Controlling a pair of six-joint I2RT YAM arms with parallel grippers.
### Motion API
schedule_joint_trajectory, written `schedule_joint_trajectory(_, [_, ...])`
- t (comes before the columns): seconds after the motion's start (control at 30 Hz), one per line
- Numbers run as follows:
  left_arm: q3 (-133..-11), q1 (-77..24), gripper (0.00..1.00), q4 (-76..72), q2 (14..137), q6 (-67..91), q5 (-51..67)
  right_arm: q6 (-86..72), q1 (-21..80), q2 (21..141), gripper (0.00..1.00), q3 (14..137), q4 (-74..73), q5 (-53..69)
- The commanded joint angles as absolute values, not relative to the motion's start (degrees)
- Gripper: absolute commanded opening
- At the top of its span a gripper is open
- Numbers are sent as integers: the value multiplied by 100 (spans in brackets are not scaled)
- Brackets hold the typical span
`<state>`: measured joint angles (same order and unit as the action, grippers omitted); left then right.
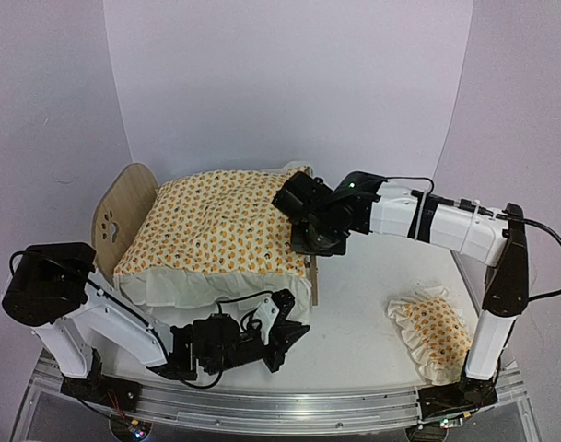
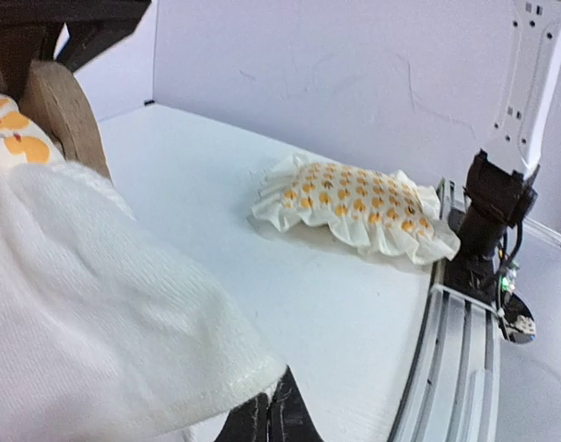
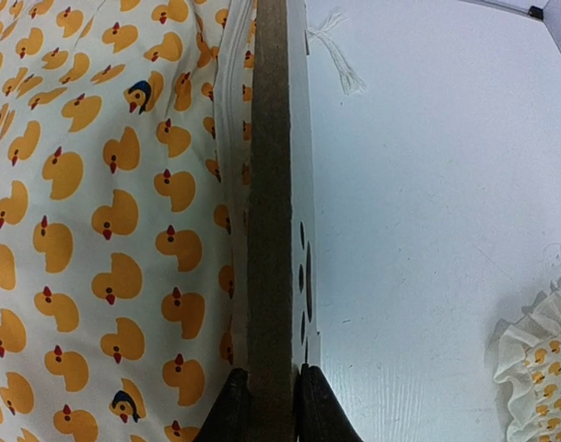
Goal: Set up the pet bed
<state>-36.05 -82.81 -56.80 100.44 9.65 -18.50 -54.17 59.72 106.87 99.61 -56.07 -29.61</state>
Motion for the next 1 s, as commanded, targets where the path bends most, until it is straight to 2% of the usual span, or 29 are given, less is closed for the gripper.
schedule_joint_trajectory(0.0, [-3469, -8258, 0, -4345, 9436, 1434, -826, -4930, 5905, 9906, 0, 9690, -3797, -3462])
schedule_joint_trajectory(0.27, [-3342, -8270, 0, -3276, 8366, 1632, 146, -3944, 5677, 10034, 0, 8831, -3105, -3129])
schedule_joint_trajectory(0.63, [-3164, -8284, 0, -2911, 7228, 2043, 234, -2599, 5431, 10498, 0, 8418, -2918, -2394])
schedule_joint_trajectory(0.7, [-3189, -8282, 0, -2816, 6967, 2056, 264, -2492, 5431, 10447, 8, 8413, -3039, -2206])
schedule_joint_trajectory(0.8, [-3313, -8279, 0, -2650, 6690, 2036, 416, -2362, 5429, 10158, 34, 8330, -3377, -1751])
schedule_joint_trajectory(0.97, [-3492, -8280, 0, -2529, 6255, 1851, 281, -2384, 5425, 9097, 58, 7689, -3963, -1477])
